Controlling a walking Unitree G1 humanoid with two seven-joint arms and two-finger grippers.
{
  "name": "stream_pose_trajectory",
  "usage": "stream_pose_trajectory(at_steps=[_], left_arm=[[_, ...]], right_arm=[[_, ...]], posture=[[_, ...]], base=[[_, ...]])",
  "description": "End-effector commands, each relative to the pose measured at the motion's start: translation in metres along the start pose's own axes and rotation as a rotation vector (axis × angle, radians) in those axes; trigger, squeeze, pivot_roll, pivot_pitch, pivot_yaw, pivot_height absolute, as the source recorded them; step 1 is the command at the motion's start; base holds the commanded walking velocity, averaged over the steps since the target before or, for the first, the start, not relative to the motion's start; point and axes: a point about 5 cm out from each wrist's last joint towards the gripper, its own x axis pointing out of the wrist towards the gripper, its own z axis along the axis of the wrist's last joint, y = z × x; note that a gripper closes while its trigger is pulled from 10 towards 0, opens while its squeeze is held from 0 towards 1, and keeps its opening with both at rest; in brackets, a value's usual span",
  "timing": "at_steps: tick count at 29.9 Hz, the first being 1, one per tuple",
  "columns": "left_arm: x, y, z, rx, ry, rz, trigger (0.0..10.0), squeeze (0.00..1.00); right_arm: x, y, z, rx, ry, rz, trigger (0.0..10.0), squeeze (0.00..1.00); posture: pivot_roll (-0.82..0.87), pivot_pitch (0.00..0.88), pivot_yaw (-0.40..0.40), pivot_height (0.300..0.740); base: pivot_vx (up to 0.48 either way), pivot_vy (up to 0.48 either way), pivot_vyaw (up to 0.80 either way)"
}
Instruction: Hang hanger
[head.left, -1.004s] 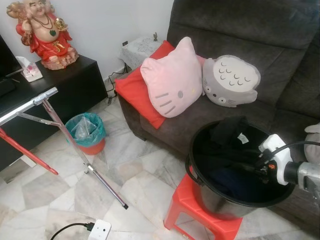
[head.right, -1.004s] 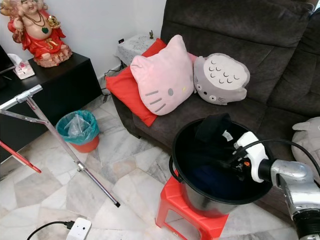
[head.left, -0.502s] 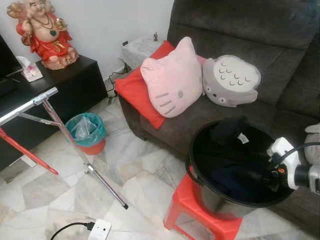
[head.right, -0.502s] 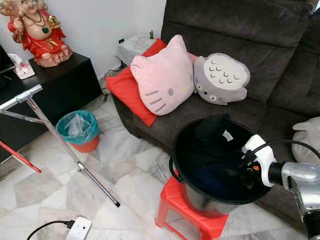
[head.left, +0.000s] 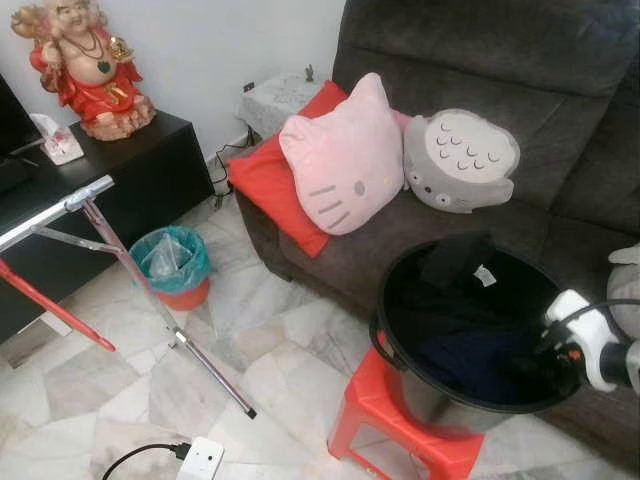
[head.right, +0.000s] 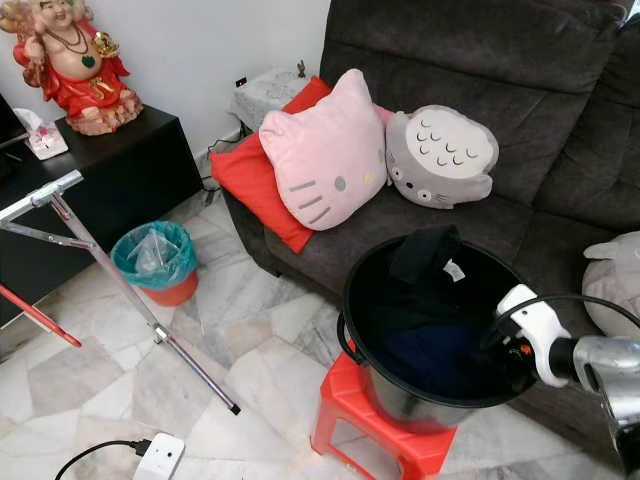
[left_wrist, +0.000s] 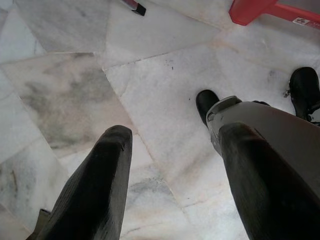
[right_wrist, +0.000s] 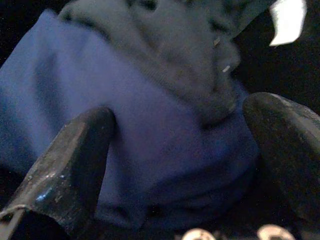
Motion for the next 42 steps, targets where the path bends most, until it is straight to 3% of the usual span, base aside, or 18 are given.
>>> stream_pose_trajectory(at_steps=[1, 16, 23, 34, 35, 36, 37, 42], left_arm=[[0.0, 0.001, -0.002, 0.02, 0.011, -0.003, 10.0, 0.0], [0.001, 0.0, 0.005, 0.019, -0.008, -0.015, 10.0, 0.0], [0.001, -0.002, 0.006, 0.019, -0.012, -0.026, 10.0, 0.0], [0.002, -0.004, 0.008, 0.02, -0.015, -0.036, 10.0, 0.0], [0.002, -0.004, 0.009, 0.021, -0.017, -0.037, 10.0, 0.0], [0.002, -0.004, 0.009, 0.021, -0.018, -0.037, 10.0, 0.0], [0.002, -0.004, 0.009, 0.021, -0.018, -0.037, 10.0, 0.0], [0.002, -0.004, 0.01, 0.023, -0.019, -0.036, 10.0, 0.0]], right_arm=[[0.002, -0.002, 0.004, -0.003, -0.028, -0.016, 10.0, 0.0], [0.014, 0.007, 0.014, 0.05, -0.125, 0.109, 10.0, 0.0], [0.023, 0.01, 0.005, 0.05, -0.05, 0.113, 10.0, 0.0], [0.037, 0.02, -0.003, 0.087, -0.033, 0.114, 10.0, 0.0], [0.041, 0.022, -0.004, 0.106, -0.043, 0.104, 7.1, 0.0], [0.042, 0.021, -0.004, 0.112, -0.046, 0.094, 2.2, 0.0], [0.043, 0.021, -0.003, 0.117, -0.049, 0.088, 0.0, 0.0], [0.045, 0.023, -0.002, 0.122, -0.061, 0.095, 0.0, 0.0]], posture=[[-0.13, 0.026, 0.094, 0.74], [-0.12, 0.021, 0.091, 0.74], [-0.12, 0.019, 0.087, 0.74], [-0.11, 0.019, 0.086, 0.74], [-0.1, 0.019, 0.086, 0.74], [-0.1, 0.019, 0.086, 0.74], [-0.1, 0.019, 0.086, 0.74], [-0.1, 0.02, 0.086, 0.74]], base=[[0.0, 0.0, 0.0], [0.0, 0.0, 0.0], [0.0, 0.0, 0.0], [0.0, 0.0, 0.0], [0.0, 0.0, 0.0], [0.0, 0.0, 0.0], [0.0, 0.0, 0.0], [0.0, 0.0, 0.0]])
